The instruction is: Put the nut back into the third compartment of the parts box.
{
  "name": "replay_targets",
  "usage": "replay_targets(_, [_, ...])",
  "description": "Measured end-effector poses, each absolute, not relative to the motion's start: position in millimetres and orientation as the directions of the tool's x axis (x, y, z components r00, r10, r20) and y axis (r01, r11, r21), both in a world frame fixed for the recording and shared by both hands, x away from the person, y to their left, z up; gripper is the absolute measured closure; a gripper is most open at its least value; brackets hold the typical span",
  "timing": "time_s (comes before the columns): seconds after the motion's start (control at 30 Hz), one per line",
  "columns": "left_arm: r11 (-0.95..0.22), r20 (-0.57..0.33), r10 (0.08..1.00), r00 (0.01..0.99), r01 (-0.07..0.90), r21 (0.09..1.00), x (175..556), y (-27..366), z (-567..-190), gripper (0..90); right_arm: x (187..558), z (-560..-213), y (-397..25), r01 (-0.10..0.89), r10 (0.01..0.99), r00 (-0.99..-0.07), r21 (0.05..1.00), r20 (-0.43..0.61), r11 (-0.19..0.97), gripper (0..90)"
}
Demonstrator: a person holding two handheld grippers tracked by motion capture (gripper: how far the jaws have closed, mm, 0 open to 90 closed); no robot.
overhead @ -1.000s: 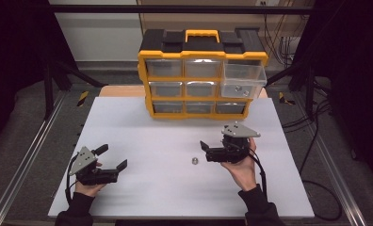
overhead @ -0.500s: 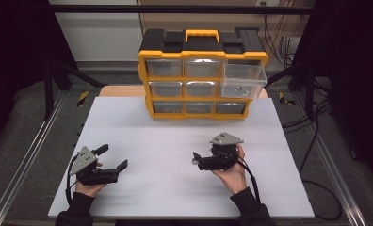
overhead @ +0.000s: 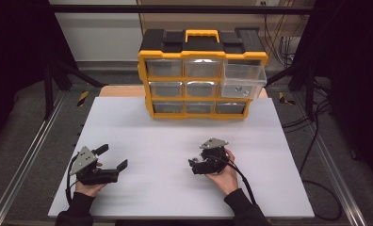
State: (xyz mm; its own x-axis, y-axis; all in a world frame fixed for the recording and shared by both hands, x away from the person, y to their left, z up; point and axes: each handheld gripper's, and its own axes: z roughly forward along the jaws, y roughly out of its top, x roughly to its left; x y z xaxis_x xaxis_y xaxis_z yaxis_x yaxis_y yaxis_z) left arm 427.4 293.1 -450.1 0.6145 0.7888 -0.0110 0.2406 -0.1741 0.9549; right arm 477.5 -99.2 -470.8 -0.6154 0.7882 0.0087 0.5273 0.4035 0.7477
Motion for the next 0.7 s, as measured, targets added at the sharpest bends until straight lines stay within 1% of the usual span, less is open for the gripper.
replay_targets(0.03, [-0.174,-0.011,0.789,0.615,0.240,0.955,427.5,293.0,-450.1,3.3,478.9,-474.0,-98.2,0.531,0.784,-0.621,0.741,0.009,0.412,20.3])
replay_targets(0.07, [-0.174,-0.011,0.789,0.615,0.241,0.955,427.6,293.0,-450.1,3.3,478.9,-474.0,-98.2,0.531,0.784,-0.621,0.741,0.009,0.412,20.3])
replay_targets(0.1, [-0.174,-0.012,0.789,0.615,0.241,0.955,427.6,292.9,-450.1,3.3,480.0,-476.9,-97.1,0.534,0.779,-0.627,0.733,0.009,0.422,25.7])
replay_targets(0.13, [-0.174,-0.012,0.789,0.615,0.241,0.955,427.6,292.9,-450.1,3.3,480.0,-476.9,-97.1,0.534,0.779,-0.627,0.733,0.009,0.422,25.7])
replay_targets(0.17, [-0.174,-0.011,0.788,0.615,0.240,0.955,427.5,292.9,-450.0,3.3,480.6,-479.5,-95.6,0.543,0.776,-0.631,0.726,0.021,0.422,29.6])
replay_targets(0.2, [-0.174,-0.011,0.788,0.615,0.240,0.955,427.5,292.9,-450.0,3.3,480.6,-479.5,-95.6,0.543,0.776,-0.631,0.726,0.021,0.422,29.6])
replay_targets(0.33, [-0.174,-0.011,0.788,0.616,0.240,0.955,427.2,293.2,-450.0,3.3,482.3,-482.6,-93.6,0.542,0.767,-0.641,0.721,0.022,0.431,41.9])
replay_targets(0.37, [-0.174,-0.011,0.788,0.616,0.239,0.955,427.1,293.2,-449.9,3.3,482.9,-483.5,-93.2,0.542,0.763,-0.646,0.719,0.026,0.435,47.2])
replay_targets(0.4, [-0.173,-0.011,0.788,0.616,0.239,0.955,427.1,293.2,-449.9,3.3,482.9,-483.5,-93.2,0.542,0.763,-0.646,0.719,0.026,0.435,47.2])
replay_targets(0.43, [-0.173,-0.011,0.787,0.616,0.239,0.955,427.1,293.3,-449.8,3.3,483.3,-484.4,-93.1,0.542,0.759,-0.651,0.715,0.024,0.442,50.9])
replay_targets(0.47, [-0.174,-0.011,0.787,0.616,0.239,0.955,427.2,293.3,-449.9,3.3,483.3,-484.4,-93.1,0.542,0.759,-0.651,0.715,0.024,0.442,50.9])
replay_targets(0.5, [-0.175,-0.011,0.787,0.617,0.240,0.955,427.3,293.2,-450.0,3.3,482.9,-484.7,-92.8,0.541,0.754,-0.656,0.712,0.025,0.447,54.1])
replay_targets(0.53, [-0.176,-0.010,0.787,0.616,0.240,0.955,427.4,293.1,-450.1,3.3,482.9,-484.7,-92.8,0.541,0.754,-0.656,0.712,0.025,0.447,54.1])
replay_targets(0.7, [-0.177,-0.009,0.787,0.617,0.239,0.955,427.2,292.8,-450.0,3.3,482.5,-484.7,-92.9,0.536,0.744,-0.668,0.710,0.025,0.458,62.0])
